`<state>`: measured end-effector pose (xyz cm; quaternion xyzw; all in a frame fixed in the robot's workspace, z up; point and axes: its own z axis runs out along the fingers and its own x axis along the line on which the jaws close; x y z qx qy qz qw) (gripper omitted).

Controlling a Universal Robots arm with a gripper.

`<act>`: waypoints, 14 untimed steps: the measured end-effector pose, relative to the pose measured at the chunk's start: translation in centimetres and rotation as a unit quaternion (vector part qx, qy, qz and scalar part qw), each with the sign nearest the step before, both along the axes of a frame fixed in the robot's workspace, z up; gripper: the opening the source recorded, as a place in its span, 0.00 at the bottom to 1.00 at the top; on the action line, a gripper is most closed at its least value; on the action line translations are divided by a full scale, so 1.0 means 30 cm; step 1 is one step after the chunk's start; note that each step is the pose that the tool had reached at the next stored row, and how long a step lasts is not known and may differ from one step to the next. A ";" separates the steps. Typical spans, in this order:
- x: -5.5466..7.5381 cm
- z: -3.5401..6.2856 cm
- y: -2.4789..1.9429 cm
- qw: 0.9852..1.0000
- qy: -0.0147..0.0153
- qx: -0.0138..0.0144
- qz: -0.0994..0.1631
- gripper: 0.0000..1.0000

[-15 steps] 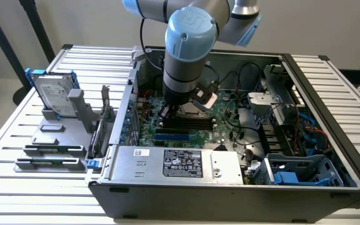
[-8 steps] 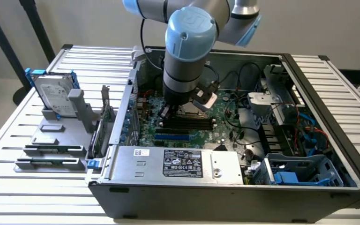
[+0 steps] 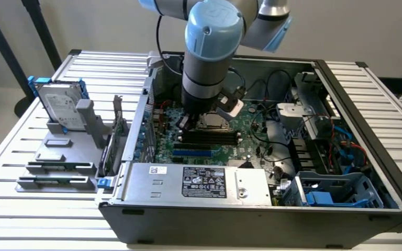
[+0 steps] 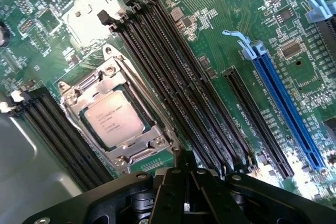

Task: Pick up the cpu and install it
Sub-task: 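Install the first cpu locking lever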

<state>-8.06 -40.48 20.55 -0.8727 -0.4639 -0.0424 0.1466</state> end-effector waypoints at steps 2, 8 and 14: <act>0.001 0.031 0.001 1.000 0.000 0.000 0.000 0.11; 0.001 0.099 0.045 1.000 0.000 -0.003 0.001 0.11; -0.001 0.118 0.086 1.000 0.000 -0.012 0.012 0.11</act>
